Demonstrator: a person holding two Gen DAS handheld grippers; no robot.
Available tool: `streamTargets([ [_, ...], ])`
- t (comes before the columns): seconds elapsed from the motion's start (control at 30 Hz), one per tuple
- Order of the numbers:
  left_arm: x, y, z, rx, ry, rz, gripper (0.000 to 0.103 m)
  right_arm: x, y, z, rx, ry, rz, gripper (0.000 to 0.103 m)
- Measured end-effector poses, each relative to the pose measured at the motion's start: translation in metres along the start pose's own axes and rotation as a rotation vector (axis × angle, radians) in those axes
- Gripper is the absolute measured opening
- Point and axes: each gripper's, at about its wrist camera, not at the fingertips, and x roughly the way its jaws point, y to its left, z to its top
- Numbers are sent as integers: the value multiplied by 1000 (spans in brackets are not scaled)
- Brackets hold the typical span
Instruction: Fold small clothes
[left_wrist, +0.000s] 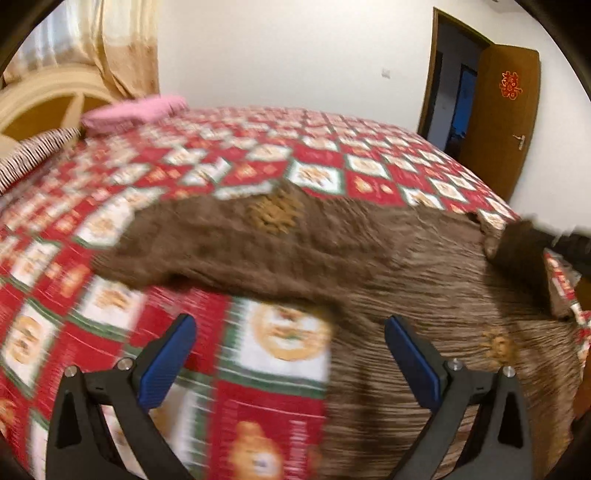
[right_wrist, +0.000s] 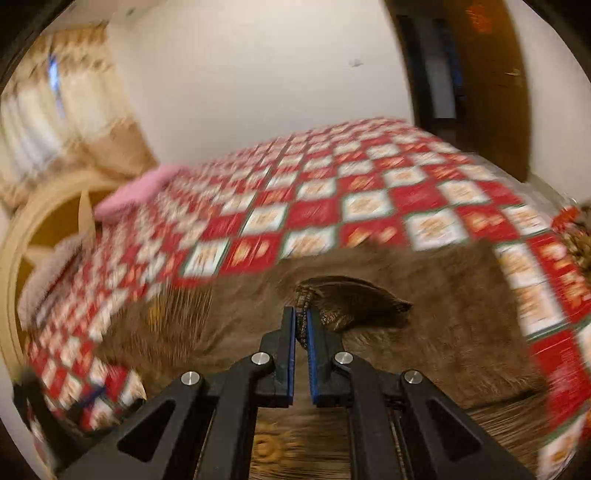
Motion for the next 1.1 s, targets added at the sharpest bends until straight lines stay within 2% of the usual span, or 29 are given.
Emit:
streamTargets([
  [0.13,7,16,-3,6,-7,43,103,32,13,-29,-30,43,-1,5],
  [0.33,33,29,-9,-56,105,-26,103,44,9,-43,5,157,106,7],
  [0.37,33,30,-10,-61,107,-27,103,45,9,-43,10,161,118,11],
  [0.43,31,30,-12,-66,93,-36,103,44,7,-42,34,181,172,27],
  [0.5,32,29,-12,-63,93,-36,103,39,9,-39,50,220,224,53],
  [0.57,32,28,-13,-59,95,-33,103,26,11,-28,46,199,244,58],
  [0.63,33,27,-13,-52,95,-25,103,10,13,-15,16,102,183,58],
  [0.7,33,26,-14,-44,94,-16,103,12,16,-4,-31,52,66,57],
  [0.8,32,27,-14,-47,91,-20,103,46,17,5,-88,92,-75,56],
  [0.83,32,28,-14,-48,91,-22,103,60,16,4,-101,120,-121,52],
  [0.87,32,27,-14,-47,90,-22,103,74,13,2,-98,157,-144,41],
  [0.9,32,27,-14,-47,90,-21,103,86,9,-1,-76,194,-143,31],
  [0.93,32,28,-14,-47,89,-22,103,88,6,-2,-67,174,-139,31],
  [1.0,32,27,-14,-48,89,-23,103,86,7,-2,-75,157,-149,9],
  [1.1,31,28,-14,-50,86,-28,103,75,-3,2,23,141,-78,8],
])
